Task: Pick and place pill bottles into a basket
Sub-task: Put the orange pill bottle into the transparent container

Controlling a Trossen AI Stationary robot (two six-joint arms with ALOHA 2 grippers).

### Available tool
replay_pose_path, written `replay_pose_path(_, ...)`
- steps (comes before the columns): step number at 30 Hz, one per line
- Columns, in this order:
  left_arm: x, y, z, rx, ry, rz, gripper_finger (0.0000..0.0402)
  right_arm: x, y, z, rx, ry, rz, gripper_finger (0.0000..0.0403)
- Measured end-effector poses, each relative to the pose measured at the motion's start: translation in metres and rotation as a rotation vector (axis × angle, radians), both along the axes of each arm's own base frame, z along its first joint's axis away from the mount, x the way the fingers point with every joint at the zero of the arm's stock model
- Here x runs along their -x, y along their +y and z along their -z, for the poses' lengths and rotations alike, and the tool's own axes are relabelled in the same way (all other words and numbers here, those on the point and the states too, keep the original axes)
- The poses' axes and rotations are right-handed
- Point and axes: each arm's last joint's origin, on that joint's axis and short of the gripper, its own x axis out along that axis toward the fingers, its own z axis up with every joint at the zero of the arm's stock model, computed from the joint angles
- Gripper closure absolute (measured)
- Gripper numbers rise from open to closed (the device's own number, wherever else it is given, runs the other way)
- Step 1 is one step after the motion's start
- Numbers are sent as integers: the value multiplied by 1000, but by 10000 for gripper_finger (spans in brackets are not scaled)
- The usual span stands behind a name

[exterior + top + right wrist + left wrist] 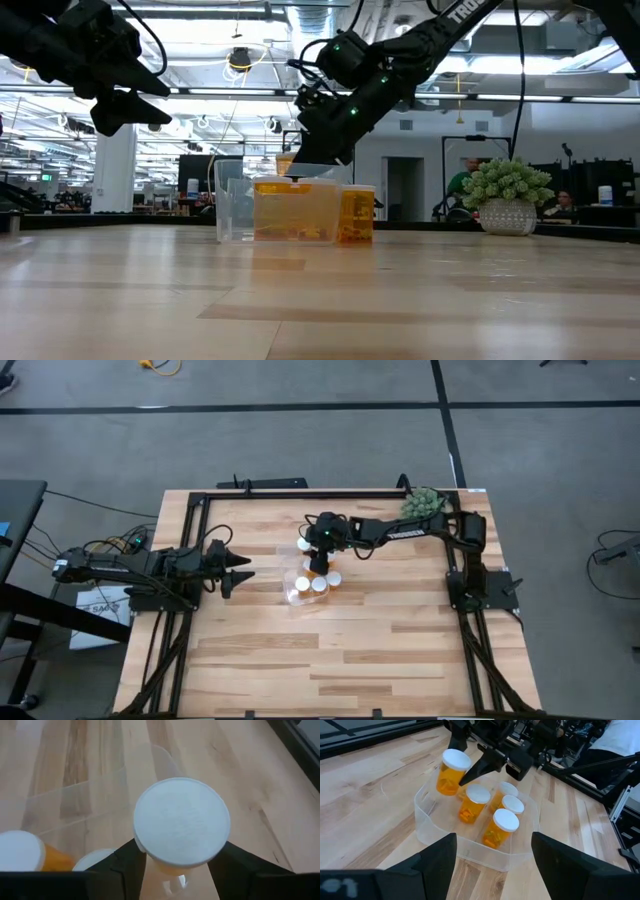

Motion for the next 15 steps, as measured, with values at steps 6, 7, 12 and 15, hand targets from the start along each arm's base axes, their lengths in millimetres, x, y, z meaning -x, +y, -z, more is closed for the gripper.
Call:
replay_pose_path(6, 0, 0, 0, 0, 0, 0, 155, 0, 0, 0, -3, 1, -3, 198)
replay_pose_path(7, 0, 0, 0, 0, 0, 0, 155, 0, 0, 0, -4, 2, -5, 195)
replay_pose_path(12, 0, 0, 0, 0, 0, 0, 155, 2, 1, 2, 5, 24, -21, 182)
replay_pose_path(15, 0, 0, 0, 0, 1, 0, 155, 3, 1, 3, 5, 40, -29, 178)
